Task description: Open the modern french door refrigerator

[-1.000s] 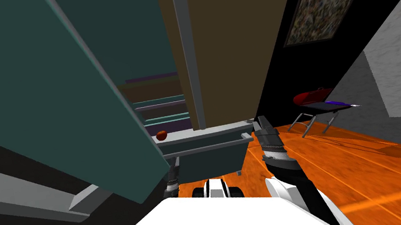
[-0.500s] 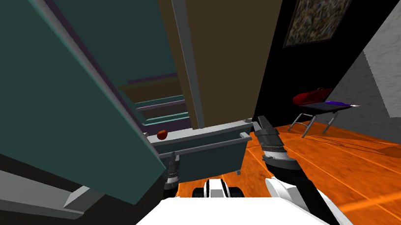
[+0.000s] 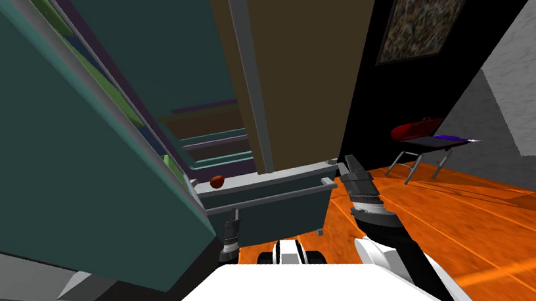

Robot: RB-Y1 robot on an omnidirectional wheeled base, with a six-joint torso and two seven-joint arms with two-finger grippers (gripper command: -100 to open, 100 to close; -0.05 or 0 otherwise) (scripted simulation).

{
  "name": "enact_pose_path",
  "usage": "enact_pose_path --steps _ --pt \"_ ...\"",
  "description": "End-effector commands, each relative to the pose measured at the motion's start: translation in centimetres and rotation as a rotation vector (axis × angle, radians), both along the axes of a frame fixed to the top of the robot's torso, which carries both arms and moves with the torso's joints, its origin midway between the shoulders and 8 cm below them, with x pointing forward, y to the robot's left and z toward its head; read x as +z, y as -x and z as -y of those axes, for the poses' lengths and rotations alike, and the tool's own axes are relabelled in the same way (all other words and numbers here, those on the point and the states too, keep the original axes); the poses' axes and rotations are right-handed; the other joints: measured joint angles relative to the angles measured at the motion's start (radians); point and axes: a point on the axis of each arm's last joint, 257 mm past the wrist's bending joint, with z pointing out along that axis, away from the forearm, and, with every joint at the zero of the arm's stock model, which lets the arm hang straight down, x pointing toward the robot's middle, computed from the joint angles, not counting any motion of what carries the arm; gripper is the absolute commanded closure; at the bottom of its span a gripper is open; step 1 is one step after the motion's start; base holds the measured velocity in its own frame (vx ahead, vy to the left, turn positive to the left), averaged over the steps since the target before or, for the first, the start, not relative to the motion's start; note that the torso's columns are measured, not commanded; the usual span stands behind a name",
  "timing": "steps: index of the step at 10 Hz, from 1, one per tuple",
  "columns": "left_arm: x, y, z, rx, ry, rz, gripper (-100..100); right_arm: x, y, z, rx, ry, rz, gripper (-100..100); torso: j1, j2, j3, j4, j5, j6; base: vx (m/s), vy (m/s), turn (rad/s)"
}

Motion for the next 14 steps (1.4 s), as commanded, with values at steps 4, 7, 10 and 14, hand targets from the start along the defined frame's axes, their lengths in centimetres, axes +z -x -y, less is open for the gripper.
enact_pose_path --steps 4,7,10,14 --pt "0.3 0.0 -1.1 -0.044 0.0 -0.015 100 0.0 0.0 0.0 0.0 0.0 0.0 0 -0.007 0.012 0.005 0.009 -0.007 -0.002 -0.08 -0.069 0.111" --pt "0.7 -0.2 -1.6 -0.063 -0.002 -0.023 100 0.0 0.0 0.0 0.0 0.0 0.0 0 -0.006 0.008 0.004 0.007 -0.005 0.0 -0.118 -0.083 0.125" --pt "0.7 -1.1 -1.1 -0.067 0.01 -0.031 -100 0.0 0.0 0.0 0.0 0.0 0.0 0 -0.008 -0.001 -0.002 0.004 -0.005 0.002 -0.006 -0.141 -0.007" --pt "0.8 -1.7 -0.6 -0.069 0.017 -0.033 -100 0.0 0.0 0.0 0.0 0.0 0.0 0 -0.005 0.008 0.003 0.006 -0.004 0.0 0.009 -0.153 -0.006"
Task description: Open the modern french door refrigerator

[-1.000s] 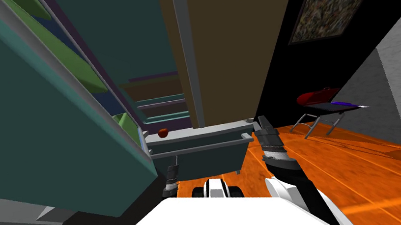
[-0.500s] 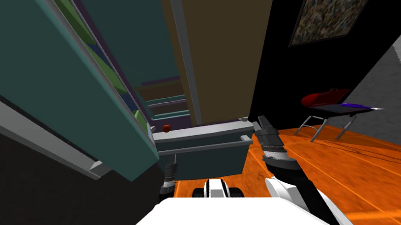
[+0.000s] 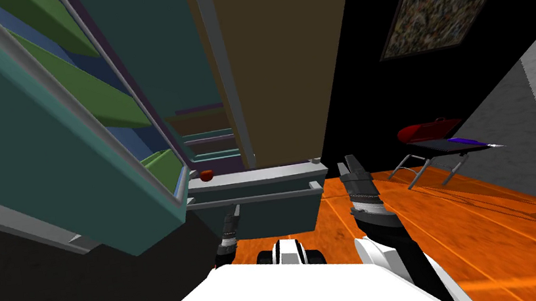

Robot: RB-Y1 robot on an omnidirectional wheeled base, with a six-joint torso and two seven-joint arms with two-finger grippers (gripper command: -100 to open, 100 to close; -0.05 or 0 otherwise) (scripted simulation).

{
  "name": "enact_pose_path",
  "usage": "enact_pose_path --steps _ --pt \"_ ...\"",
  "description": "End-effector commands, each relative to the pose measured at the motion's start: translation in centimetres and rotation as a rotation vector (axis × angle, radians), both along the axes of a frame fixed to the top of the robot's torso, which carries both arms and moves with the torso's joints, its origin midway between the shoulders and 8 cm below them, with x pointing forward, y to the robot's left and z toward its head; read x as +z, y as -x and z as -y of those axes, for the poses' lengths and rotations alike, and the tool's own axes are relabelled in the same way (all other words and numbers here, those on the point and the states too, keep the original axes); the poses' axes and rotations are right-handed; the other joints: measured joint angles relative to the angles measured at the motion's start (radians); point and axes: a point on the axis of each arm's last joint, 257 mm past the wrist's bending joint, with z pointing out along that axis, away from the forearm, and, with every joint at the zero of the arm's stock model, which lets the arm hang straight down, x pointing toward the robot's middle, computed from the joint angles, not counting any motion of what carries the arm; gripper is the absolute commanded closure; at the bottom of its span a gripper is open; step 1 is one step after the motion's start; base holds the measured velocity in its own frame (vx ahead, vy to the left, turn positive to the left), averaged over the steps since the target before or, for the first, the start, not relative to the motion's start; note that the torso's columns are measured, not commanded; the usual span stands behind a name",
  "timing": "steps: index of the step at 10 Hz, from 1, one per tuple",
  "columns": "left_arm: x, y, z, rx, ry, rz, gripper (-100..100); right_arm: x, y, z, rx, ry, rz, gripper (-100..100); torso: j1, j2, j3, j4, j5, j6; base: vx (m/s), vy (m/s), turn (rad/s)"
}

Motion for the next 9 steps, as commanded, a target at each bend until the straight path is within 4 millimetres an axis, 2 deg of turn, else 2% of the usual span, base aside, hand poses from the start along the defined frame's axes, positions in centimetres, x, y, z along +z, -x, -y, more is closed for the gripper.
enact_pose_path --steps 1,4,6,7,9 --pt "0.6 -1.1 -0.3 -0.001 -0.001 -0.002 -100 0.0 0.0 0.0 0.0 0.0 0.0 0 0.006 -0.001 0.0 0.0 0.001 0.0 -0.008 -0.036 0.007" --pt "1.6 -2.8 -0.9 -0.002 -0.004 -0.002 -100 0.0 0.0 0.0 0.0 0.0 0.0 0 0.002 -0.002 -0.002 -0.001 0.001 0.0 -0.01 -0.023 0.004" --pt "1.6 -2.8 -0.9 -0.003 -0.005 0.0 -100 0.0 0.0 0.0 0.0 0.0 0.0 0 0.0 -0.002 -0.001 -0.001 0.0 0.0 -0.007 -0.012 0.002" --pt "1.0 -1.8 -0.5 -0.002 -0.003 -0.002 100 0.0 0.0 0.0 0.0 0.0 0.0 0 0.001 -0.002 -0.001 -0.001 0.0 0.0 0.006 0.018 -0.009" --pt "0.6 -1.1 -0.3 -0.001 -0.001 -0.002 100 0.0 0.0 0.0 0.0 0.001 0.0 0 -0.001 0.002 0.0 0.004 -0.004 -0.001 0.013 0.024 -0.011"
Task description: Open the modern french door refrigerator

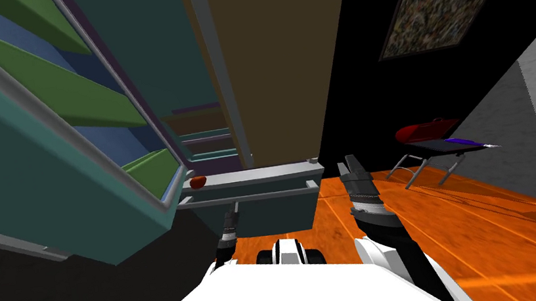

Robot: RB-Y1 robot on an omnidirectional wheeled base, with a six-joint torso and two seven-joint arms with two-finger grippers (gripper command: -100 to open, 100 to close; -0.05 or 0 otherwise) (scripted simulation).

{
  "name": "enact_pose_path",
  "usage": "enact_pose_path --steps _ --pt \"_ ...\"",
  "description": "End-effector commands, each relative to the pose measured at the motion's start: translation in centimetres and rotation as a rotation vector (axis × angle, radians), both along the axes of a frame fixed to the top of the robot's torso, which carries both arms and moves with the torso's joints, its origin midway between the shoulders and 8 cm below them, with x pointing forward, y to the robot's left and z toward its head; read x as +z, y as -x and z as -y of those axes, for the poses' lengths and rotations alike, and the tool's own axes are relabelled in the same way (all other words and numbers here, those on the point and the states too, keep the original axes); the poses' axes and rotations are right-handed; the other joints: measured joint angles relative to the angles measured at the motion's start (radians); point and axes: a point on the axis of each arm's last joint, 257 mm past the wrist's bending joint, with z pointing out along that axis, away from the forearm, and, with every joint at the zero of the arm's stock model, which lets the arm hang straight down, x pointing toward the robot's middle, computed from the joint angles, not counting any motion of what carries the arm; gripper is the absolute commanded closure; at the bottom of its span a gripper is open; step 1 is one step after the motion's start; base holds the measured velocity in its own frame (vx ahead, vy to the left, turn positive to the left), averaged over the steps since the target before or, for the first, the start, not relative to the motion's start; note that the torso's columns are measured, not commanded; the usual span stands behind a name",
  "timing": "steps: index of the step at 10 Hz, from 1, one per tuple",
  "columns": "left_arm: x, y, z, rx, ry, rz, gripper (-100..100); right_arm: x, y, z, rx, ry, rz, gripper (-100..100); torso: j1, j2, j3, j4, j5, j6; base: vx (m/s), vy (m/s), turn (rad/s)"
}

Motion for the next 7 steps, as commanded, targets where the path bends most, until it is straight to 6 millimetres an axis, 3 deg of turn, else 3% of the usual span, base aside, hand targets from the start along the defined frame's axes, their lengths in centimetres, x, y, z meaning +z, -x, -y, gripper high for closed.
enact_pose_path --steps 1,3,7 --pt "-0.2 1.3 0.4 0.001 0.0 0.018 100 0.0 0.0 0.0 0.0 0.0 0.0 0 0.0 0.0 0.001 -0.001 0.001 0.0 0.018 0.028 0.0" --pt "0.1 0.7 1.5 -0.002 0.002 0.013 100 0.0 0.0 0.0 0.0 0.0 0.0 0 0.001 -0.002 0.0 -0.003 0.002 0.0 -0.034 0.026 -0.008" --pt "1.0 0.1 3.2 0.003 0.0 0.019 100 0.0 0.0 0.0 0.0 0.0 0.0 0 -0.002 -0.001 0.0 0.0 0.0 0.001 -0.12 0.045 -0.017"
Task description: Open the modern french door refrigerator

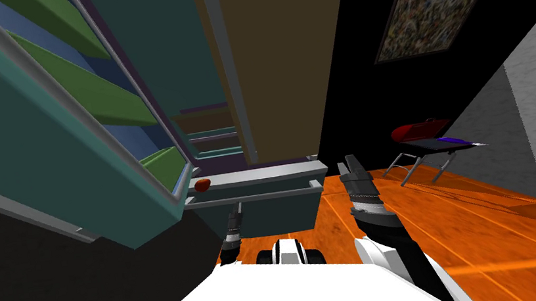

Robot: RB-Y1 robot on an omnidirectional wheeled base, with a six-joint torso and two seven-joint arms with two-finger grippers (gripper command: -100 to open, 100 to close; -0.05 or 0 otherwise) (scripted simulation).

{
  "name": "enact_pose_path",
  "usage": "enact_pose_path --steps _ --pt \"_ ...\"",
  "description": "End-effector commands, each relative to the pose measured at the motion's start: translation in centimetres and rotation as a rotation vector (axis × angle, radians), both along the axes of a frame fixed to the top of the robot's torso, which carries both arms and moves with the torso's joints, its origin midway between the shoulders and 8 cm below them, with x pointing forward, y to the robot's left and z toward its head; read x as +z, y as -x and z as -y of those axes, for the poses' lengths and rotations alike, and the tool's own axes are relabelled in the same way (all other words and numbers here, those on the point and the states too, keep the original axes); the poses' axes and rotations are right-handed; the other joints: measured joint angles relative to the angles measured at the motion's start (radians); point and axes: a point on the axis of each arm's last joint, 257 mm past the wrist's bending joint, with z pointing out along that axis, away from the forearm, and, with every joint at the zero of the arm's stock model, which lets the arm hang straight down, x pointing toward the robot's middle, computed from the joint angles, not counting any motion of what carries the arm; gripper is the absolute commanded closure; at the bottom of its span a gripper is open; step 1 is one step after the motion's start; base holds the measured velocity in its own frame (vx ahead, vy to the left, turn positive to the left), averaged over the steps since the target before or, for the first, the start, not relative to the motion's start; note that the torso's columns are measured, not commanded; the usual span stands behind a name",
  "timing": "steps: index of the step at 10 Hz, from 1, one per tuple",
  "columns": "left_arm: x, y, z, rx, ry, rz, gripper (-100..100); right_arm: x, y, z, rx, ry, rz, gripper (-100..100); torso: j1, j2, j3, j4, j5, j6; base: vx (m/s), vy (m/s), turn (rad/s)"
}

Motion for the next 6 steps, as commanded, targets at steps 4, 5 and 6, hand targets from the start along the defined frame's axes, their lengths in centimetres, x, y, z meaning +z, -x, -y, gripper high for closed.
enact_pose_path --steps 4,5,6 --pt "1.7 -0.7 1.8 0.01 -0.007 0.021 100 0.0 0.0 0.0 0.0 0.0 0.0 0 -0.002 0.003 0.001 0.004 -0.003 -0.001 -0.089 0.029 -0.01" --pt "2.0 -0.8 2.1 0.013 -0.008 0.022 100 0.0 0.0 0.0 0.0 0.0 0.0 0 -0.002 0.004 0.001 0.004 -0.003 -0.001 -0.071 0.032 -0.014" --pt "2.0 -0.8 2.1 0.013 -0.008 0.022 100 0.0 0.0 0.0 0.0 0.0 0.0 0 -0.001 0.006 0.002 0.005 -0.003 -0.002 -0.05 0.023 -0.008"
